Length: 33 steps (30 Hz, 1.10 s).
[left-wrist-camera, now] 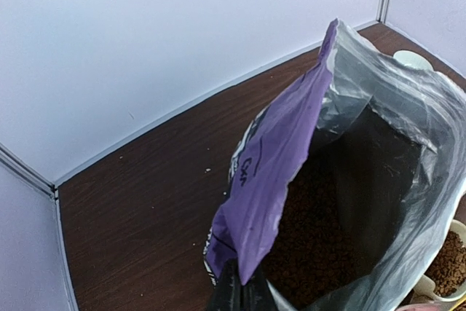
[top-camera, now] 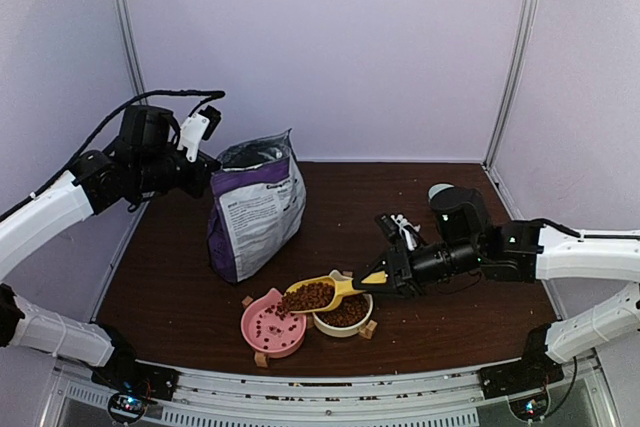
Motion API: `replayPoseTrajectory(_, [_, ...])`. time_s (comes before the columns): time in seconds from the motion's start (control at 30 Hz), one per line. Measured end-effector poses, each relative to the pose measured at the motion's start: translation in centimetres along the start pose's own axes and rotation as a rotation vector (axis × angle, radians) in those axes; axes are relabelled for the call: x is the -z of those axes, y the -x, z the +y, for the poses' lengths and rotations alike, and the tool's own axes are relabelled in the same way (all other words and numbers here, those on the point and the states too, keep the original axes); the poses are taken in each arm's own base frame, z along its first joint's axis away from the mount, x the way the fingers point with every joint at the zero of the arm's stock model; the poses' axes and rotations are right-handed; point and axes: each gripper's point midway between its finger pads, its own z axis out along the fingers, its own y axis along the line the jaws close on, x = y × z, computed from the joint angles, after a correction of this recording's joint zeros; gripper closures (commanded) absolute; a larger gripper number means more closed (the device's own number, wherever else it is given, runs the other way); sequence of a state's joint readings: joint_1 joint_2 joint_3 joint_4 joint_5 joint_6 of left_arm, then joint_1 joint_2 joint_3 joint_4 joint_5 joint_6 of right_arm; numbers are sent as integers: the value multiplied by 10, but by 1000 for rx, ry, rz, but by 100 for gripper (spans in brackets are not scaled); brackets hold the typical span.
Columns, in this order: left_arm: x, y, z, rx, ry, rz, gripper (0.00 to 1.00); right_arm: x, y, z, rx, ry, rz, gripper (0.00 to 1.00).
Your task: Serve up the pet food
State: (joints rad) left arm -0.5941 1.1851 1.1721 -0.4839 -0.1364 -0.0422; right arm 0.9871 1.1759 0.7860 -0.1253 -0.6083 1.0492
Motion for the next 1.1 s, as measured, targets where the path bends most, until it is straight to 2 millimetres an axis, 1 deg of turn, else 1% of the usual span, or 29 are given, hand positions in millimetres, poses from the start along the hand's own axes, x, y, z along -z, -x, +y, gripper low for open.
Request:
replayPoseTrajectory(0.2, [0, 1, -5, 2, -27, -11, 100, -3, -1, -1, 5, -37, 19, 82])
replayPoseTrajectory(0.5, [1, 0, -5, 4, -35, -17, 100, -12, -4, -5, 2, -78, 51, 82])
replayPoseTrajectory(0.8, [1, 0, -6, 4, -40, -18, 100, -14, 1, 5, 34, -89, 64, 82])
replayPoseTrajectory(1.1, [1, 0, -7, 4, -46, -18, 100, -18, 2, 5, 50, -130, 87, 82])
